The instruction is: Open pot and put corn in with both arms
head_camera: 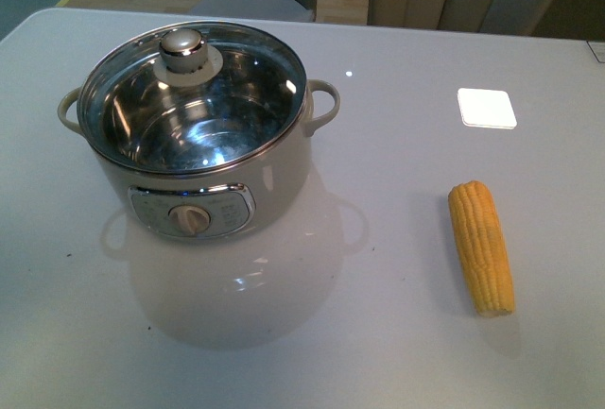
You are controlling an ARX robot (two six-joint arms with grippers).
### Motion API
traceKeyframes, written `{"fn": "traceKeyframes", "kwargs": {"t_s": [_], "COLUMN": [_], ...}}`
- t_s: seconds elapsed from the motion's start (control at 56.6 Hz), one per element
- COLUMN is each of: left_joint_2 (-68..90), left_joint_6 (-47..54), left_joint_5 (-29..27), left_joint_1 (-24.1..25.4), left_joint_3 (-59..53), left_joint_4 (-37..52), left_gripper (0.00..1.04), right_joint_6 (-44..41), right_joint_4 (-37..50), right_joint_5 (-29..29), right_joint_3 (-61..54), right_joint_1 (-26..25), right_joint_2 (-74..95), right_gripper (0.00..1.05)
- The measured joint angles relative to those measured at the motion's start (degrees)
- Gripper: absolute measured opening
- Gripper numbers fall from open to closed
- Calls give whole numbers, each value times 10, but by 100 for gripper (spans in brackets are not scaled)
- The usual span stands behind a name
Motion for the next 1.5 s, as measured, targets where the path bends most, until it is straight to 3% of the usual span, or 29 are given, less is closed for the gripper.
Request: {"fn": "traceKeyframes", "kwargs": {"t_s": [0.141, 0.618, 1.024, 1.501], "left_joint_2": [202, 454, 550, 613], "left_joint_6": [21, 22, 35, 12], "left_joint_5": [-11, -21, -19, -21], "left_joint_1": [-21, -97, -114, -96], "left_joint_3": [113, 339, 427, 472], "left_joint_4": [24, -2, -31, -50], "left_gripper": [98, 98, 98, 98], "right_joint_6": [0, 0, 0, 0], "right_joint_4": [0, 0, 0, 0], "right_joint_5": [0, 0, 0, 0], "right_joint_3": [0, 0, 0, 0], "right_joint_1": [0, 0, 0, 0], "right_joint_2": [0, 0, 0, 0], "right_gripper": [96, 96, 96, 96]}}
